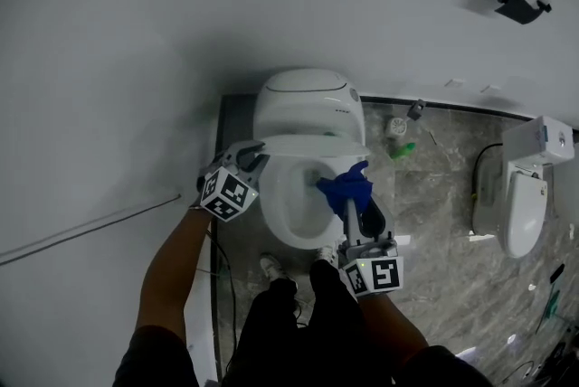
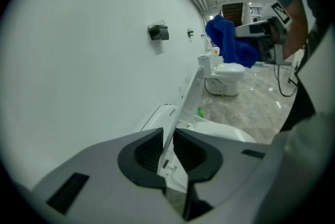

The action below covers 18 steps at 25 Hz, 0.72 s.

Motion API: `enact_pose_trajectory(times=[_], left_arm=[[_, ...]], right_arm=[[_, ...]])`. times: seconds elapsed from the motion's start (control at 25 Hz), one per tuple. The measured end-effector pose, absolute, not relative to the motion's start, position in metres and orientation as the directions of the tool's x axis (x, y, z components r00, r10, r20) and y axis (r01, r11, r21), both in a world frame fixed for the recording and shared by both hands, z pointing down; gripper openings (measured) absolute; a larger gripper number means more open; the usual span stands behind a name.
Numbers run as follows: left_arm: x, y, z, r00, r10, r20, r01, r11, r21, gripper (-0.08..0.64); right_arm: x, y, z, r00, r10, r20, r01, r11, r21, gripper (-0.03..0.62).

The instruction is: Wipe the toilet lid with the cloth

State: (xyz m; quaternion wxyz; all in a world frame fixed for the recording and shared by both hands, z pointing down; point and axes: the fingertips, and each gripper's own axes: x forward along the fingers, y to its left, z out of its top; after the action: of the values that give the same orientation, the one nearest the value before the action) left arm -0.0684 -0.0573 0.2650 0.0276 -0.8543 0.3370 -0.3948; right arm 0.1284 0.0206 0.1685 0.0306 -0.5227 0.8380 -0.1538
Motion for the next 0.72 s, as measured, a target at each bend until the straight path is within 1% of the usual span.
enact_pose_trajectory(times=[0.08, 0.2, 0.4, 0.6, 0.72], left_arm=[[-0.067, -0.039, 0.269, 0.488, -0.576, 0.656, -0.523, -0.794, -0.308, 0.064], [-0.078, -0.005, 0.282, 0.523, -0.55, 0.651, -0.481, -0.821, -0.307, 0.063], [-0.056, 0.024, 0.294, 0.552, -0.483, 0.68, -0.411, -0.867, -0.283, 0.066], [-0.047, 0.062, 0.32, 0.585, -0.407, 0.701, -0.358, -0.906, -0.228, 0.101], [-0.043, 0.074, 0.341, 0.603, -0.39, 0.696, -0.341, -0.915, -0.217, 0.119]], right_arm=[[0.125, 0.027, 0.172, -0.438, -0.891, 0.12, -0.872, 0.388, -0.299, 0.097], [0.096, 0.05, 0.187, -0.428, -0.894, 0.136, -0.879, 0.376, -0.294, 0.097], [0.092, 0.051, 0.197, -0.436, -0.878, 0.197, -0.873, 0.361, -0.327, 0.095], [0.093, 0.057, 0.2, -0.413, -0.881, 0.232, -0.884, 0.325, -0.337, 0.097], [0.097, 0.058, 0.215, -0.388, -0.883, 0.265, -0.896, 0.294, -0.332, 0.097]])
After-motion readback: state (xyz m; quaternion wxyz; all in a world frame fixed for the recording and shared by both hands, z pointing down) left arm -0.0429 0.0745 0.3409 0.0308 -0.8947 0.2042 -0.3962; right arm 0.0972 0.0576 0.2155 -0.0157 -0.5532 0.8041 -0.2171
